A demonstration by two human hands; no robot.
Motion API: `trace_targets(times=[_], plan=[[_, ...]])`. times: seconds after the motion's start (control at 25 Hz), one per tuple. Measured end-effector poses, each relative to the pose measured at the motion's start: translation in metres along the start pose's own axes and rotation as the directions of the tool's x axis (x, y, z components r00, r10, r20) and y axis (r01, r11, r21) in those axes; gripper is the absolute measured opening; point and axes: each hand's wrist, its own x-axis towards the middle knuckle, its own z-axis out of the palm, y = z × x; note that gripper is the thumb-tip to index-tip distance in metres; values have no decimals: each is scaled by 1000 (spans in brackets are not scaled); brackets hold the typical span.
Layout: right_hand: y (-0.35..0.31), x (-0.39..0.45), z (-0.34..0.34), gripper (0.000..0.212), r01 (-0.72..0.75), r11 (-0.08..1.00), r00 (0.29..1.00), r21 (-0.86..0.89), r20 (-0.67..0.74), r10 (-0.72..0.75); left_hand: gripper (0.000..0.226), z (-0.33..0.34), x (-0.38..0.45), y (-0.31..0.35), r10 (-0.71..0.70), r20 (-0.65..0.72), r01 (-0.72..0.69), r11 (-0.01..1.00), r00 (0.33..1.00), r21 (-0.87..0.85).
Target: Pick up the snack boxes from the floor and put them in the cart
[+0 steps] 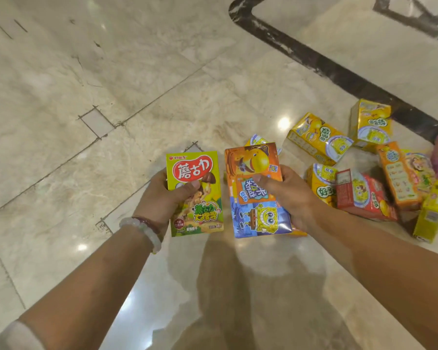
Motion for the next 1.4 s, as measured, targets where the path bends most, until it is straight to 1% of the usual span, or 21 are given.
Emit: trace_targets(times=[0.16, 0.28, 0.32, 0.4, 0.48, 0.6, 0.68, 0.76, 0.84, 0.96, 1.08, 1.16, 1.24, 1.4], plan=[[-112, -58, -28, 39, 43, 997, 999, 71, -25, -42, 75, 13, -46, 129, 55, -25, -55, 998, 998, 11], [-218, -120, -49, 35, 99, 989, 994, 108, -53, -93, 82, 23, -100, 246, 94, -1, -93, 994, 996, 49], [-256, -142, -56, 35, 129, 985, 991, 115, -60, -123, 77, 27, -117, 284, 130, 16, -131, 990, 991, 61], [-334, -185, -72, 38, 207, 971, 976, 119, -85, -198, 55, 38, -151, 362, 228, 30, -230, 972, 973, 49], [-413, -236, -90, 40, 279, 951, 956, 132, -134, -261, 40, 55, -189, 445, 309, 57, -311, 950, 949, 28], [-512, -318, -116, 39, 356, 920, 927, 162, -185, -326, 27, 83, -251, 565, 352, 135, -353, 935, 926, -17], [-580, -381, -133, 37, 409, 905, 901, 119, -212, -379, 26, 102, -299, 645, 355, 218, -355, 934, 909, -38], [-638, -442, -150, 37, 484, 871, 862, 85, -220, -457, 26, 121, -344, 713, 372, 320, -384, 923, 871, -29], [-687, -500, -167, 40, 567, 822, 805, 53, -249, -539, 21, 141, -389, 768, 391, 417, -413, 910, 820, -41], [-730, -578, -179, 38, 674, 739, 702, 1, -313, -640, 12, 162, -446, 819, 408, 503, -436, 898, 762, -68], [-740, -645, -176, 31, 723, 690, 628, -36, -383, -678, 10, 174, -493, 844, 416, 566, -444, 891, 712, -97], [-733, -684, -171, 37, 739, 672, 588, -43, -447, -675, 7, 179, -515, 854, 404, 610, -451, 888, 681, -86], [-718, -720, -164, 40, 746, 663, 542, -63, -522, -659, 8, 183, -536, 860, 378, 679, -458, 886, 629, -68], [-679, -786, -154, 34, 742, 663, 450, -97, -662, -600, 3, 202, -575, 862, 311, 788, -476, 879, 532, -26]])
